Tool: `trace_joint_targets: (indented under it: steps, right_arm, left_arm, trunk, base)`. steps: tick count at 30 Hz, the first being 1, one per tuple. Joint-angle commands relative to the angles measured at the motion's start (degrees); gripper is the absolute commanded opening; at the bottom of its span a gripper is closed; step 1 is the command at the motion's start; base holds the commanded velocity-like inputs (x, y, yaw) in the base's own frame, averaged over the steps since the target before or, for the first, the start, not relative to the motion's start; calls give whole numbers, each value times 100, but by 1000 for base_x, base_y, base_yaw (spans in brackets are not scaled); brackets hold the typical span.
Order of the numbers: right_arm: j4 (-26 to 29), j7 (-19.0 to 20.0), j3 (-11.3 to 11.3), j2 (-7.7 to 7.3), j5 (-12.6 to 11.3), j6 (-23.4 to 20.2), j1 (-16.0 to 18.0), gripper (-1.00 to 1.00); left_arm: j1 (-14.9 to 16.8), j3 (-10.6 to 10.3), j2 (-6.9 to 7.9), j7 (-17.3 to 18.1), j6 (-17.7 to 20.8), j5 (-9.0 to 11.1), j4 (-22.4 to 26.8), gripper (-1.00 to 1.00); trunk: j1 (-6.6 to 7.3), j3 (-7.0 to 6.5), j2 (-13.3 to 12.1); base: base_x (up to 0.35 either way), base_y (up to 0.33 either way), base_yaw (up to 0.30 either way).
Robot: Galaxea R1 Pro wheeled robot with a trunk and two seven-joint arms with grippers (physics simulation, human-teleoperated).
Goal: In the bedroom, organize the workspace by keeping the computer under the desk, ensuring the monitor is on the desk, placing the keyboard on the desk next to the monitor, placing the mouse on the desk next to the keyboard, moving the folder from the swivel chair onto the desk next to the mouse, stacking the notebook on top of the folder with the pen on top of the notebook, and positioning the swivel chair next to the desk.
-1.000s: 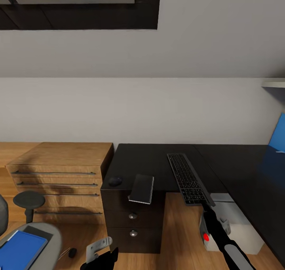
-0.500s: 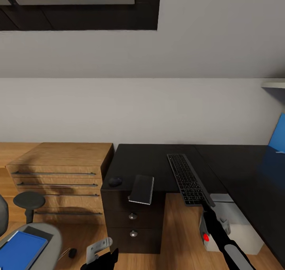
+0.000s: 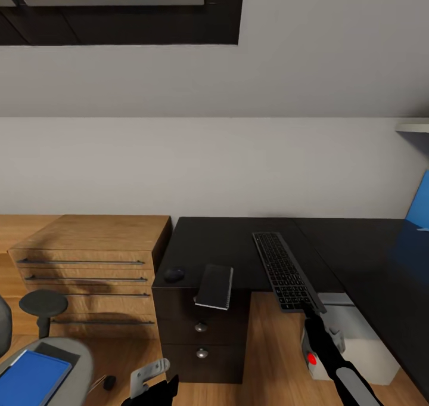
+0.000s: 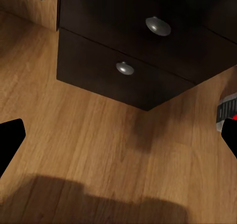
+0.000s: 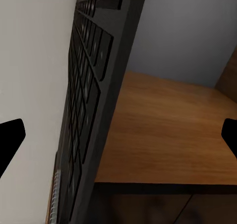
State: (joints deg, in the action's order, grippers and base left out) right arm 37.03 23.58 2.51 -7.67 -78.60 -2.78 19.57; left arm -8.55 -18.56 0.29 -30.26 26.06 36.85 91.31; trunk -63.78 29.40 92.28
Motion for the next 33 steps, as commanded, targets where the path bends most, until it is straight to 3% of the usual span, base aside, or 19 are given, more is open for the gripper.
trace_joint_targets:
  steps: [1, 30, 31, 33]
  right_arm:
    - [-2, 23, 4, 1, -59, -29, 4, 100]
    - [-2, 23, 4, 29, -50, -15, 3, 100]
    - [-2, 23, 4, 29, -50, -15, 3, -100]
    - [-2, 23, 2, 29, -50, -12, 3, -100]
  left_arm:
    - [2, -9, 3, -49, 5, 50, 9, 100]
    - [2, -25, -2, -59, -1, 42, 9, 100]
    - [2, -25, -2, -57, -2, 42, 9, 100]
    - [2, -25, 4, -53, -3, 41, 9, 100]
  trunk:
    - [0, 5, 3]
    - [0, 5, 3]
    - [0, 5, 3]
    - [0, 5, 3]
  base:
    - [11, 7, 0]
    - [36, 11, 0]
    - [0, 0, 0]
    - [0, 0, 0]
